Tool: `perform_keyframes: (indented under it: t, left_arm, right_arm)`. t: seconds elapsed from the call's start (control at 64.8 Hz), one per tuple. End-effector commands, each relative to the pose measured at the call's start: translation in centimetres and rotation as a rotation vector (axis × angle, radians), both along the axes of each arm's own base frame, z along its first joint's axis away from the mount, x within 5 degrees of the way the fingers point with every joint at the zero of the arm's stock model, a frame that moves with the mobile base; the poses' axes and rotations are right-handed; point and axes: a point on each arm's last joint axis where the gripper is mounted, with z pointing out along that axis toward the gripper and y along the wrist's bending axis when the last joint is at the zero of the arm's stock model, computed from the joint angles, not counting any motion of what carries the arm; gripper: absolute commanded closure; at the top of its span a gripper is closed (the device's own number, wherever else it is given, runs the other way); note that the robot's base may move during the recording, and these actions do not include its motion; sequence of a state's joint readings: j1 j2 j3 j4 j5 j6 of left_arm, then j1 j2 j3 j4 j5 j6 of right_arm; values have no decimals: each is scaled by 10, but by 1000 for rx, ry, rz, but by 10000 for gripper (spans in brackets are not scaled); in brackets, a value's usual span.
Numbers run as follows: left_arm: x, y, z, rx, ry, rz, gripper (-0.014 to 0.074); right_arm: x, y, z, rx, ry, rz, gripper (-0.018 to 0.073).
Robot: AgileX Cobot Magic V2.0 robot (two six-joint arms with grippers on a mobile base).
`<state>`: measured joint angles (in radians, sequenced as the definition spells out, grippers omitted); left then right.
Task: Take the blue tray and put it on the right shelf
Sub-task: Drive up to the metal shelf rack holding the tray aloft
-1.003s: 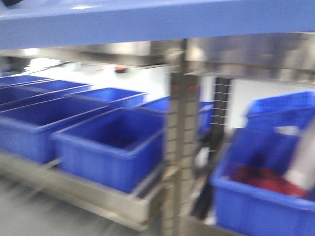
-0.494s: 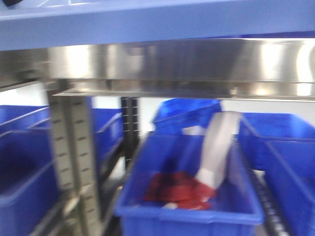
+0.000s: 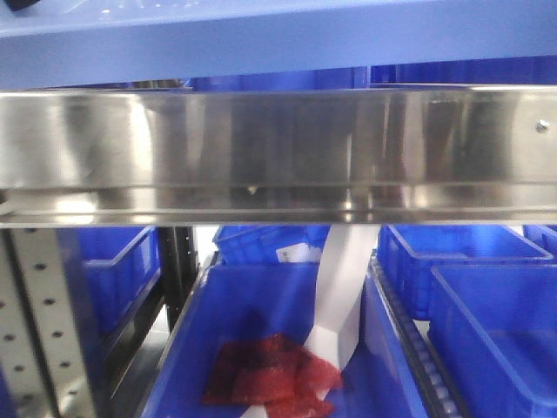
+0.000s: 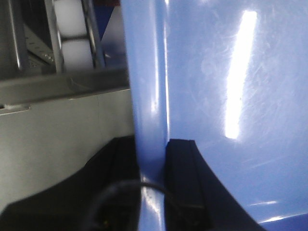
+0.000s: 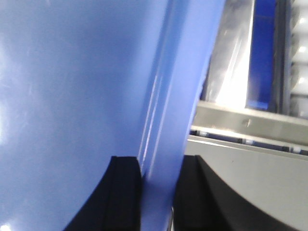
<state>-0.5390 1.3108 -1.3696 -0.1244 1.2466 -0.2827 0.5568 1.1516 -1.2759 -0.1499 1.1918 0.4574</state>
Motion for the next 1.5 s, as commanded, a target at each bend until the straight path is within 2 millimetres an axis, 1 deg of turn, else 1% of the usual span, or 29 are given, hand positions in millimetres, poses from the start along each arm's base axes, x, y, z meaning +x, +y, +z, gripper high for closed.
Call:
perform_keyframes:
  t: [0.0, 1.481]
  left_arm:
    - [-16, 2, 12, -8, 39, -59, 645]
    - [-16, 2, 12, -8, 39, -59, 645]
  right_arm:
    - [-1, 0, 19, 51, -125, 38, 503]
    - [-1, 0, 19, 51, -125, 38, 503]
